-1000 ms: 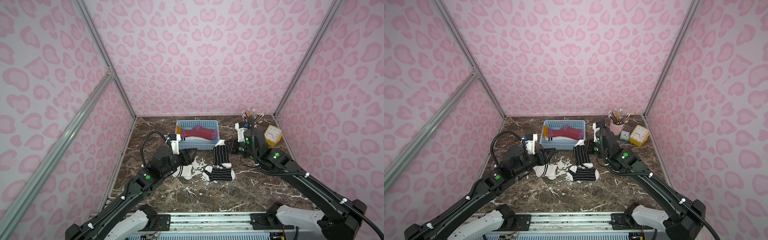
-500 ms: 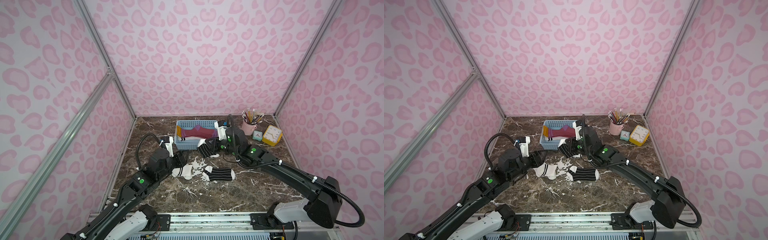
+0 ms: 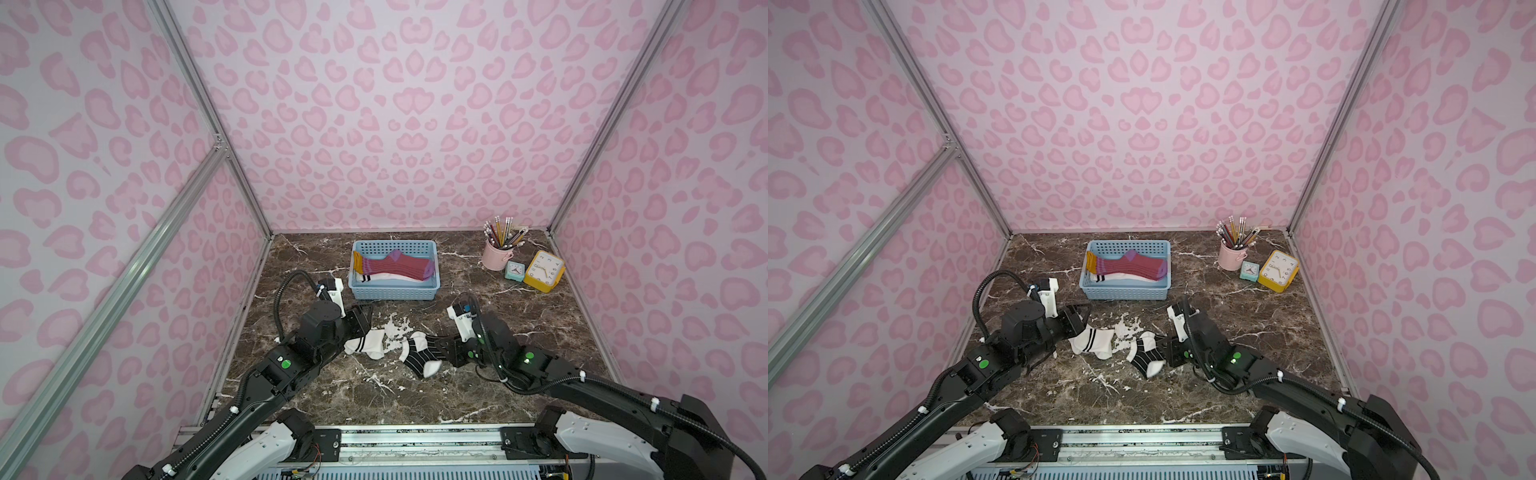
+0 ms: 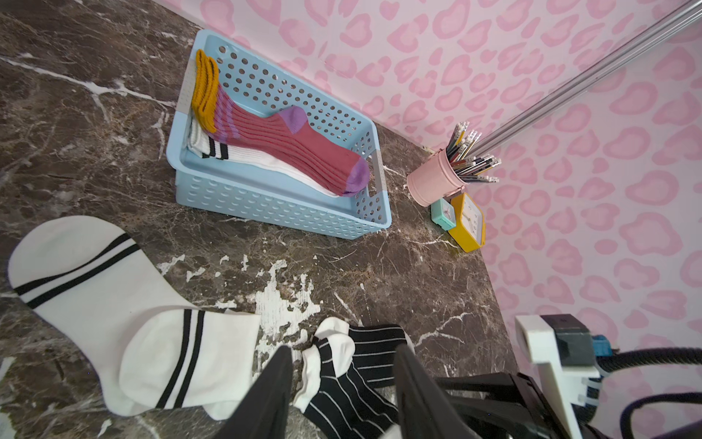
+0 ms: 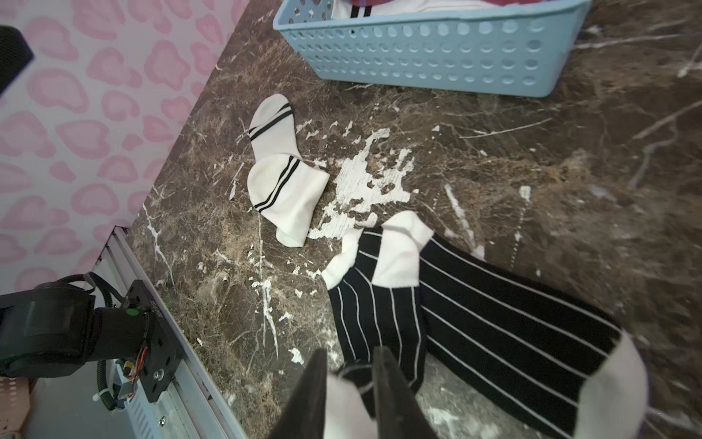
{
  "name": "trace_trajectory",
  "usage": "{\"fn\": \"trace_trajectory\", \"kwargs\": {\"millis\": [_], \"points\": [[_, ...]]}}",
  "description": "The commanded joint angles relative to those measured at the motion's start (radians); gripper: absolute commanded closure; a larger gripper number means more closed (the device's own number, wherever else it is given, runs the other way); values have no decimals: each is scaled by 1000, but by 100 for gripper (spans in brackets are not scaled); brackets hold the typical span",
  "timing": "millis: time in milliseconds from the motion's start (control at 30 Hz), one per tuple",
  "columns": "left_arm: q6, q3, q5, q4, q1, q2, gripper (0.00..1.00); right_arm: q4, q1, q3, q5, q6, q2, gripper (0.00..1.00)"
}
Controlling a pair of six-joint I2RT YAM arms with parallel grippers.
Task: Place the socks together as a pair
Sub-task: Flatten out the sock at the center of the board.
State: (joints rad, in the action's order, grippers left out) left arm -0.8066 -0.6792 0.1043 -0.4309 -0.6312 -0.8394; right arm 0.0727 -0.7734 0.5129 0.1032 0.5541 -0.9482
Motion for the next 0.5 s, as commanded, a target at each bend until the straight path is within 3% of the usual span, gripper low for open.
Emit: {"fn": "trace_trajectory", "kwargs": {"millis": [0, 200, 467], "points": [[-8, 16, -71, 98, 1, -23, 52, 37, 28, -34, -124, 121, 107, 54], [25, 2, -186, 121, -2, -155, 54, 267, 38, 20, -156, 371, 144, 56], [62, -2, -261, 145, -63, -337, 58, 318, -158, 16, -237, 616, 95, 53]]}}
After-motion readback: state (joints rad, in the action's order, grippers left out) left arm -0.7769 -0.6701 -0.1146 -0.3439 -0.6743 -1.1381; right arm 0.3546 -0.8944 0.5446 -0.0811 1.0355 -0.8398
